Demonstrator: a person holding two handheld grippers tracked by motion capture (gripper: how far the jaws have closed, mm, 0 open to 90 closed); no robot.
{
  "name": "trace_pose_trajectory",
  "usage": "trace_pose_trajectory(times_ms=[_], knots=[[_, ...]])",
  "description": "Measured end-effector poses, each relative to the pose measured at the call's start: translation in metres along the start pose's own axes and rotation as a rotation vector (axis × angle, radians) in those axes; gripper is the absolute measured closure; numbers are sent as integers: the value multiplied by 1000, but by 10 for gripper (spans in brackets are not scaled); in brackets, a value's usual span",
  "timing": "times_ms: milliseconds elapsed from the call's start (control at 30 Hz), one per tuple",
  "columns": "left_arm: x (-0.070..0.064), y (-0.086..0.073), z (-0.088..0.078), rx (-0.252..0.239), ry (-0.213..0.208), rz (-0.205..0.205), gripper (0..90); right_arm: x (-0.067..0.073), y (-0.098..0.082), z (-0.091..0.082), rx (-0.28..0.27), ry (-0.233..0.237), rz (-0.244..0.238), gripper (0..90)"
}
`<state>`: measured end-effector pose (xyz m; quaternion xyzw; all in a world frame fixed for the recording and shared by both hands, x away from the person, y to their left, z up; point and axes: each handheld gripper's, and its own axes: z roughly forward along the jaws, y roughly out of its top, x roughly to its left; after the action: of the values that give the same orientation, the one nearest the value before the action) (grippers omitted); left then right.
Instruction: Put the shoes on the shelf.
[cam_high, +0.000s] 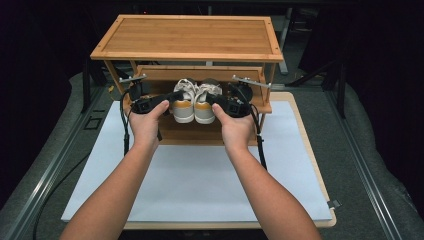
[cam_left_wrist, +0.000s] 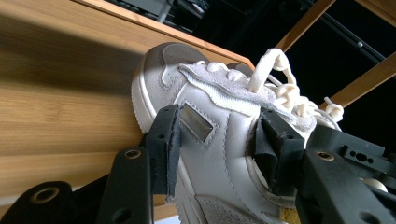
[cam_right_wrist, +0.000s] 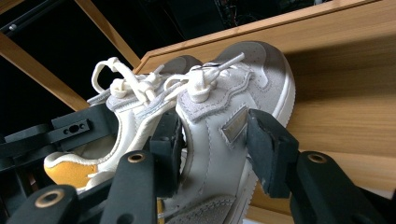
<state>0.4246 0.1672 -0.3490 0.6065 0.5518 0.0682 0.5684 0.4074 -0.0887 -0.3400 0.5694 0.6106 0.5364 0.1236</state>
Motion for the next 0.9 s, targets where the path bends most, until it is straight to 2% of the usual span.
trace_pose_trajectory(times_ms=[67, 167, 300, 533, 667, 767, 833, 900], knots=[[2, 3, 5, -16, 14, 8, 538, -2, 1, 6, -3, 6, 4, 564], [4, 3, 7, -17, 14, 15, 538, -2, 2, 10, -6, -1, -5, 564], [14, 1, 14, -6, -16, -32, 538, -5, 3, 16, 0, -17, -10, 564], [17, 2, 20, 13, -11, -36, 537, -9, 4, 21, 13, -27, -6, 564], [17, 1, 21, 4, -11, -42, 530, -11, 5, 23, 22, -28, 10, 563], [16, 2, 22, 6, -11, -45, 514, -11, 5, 23, 29, -37, 2, 563], [16, 3, 22, 9, -15, -62, 499, -14, 6, 24, 40, -35, 22, 557], [18, 4, 24, 11, -26, -80, 489, -15, 6, 24, 32, -38, 17, 551]])
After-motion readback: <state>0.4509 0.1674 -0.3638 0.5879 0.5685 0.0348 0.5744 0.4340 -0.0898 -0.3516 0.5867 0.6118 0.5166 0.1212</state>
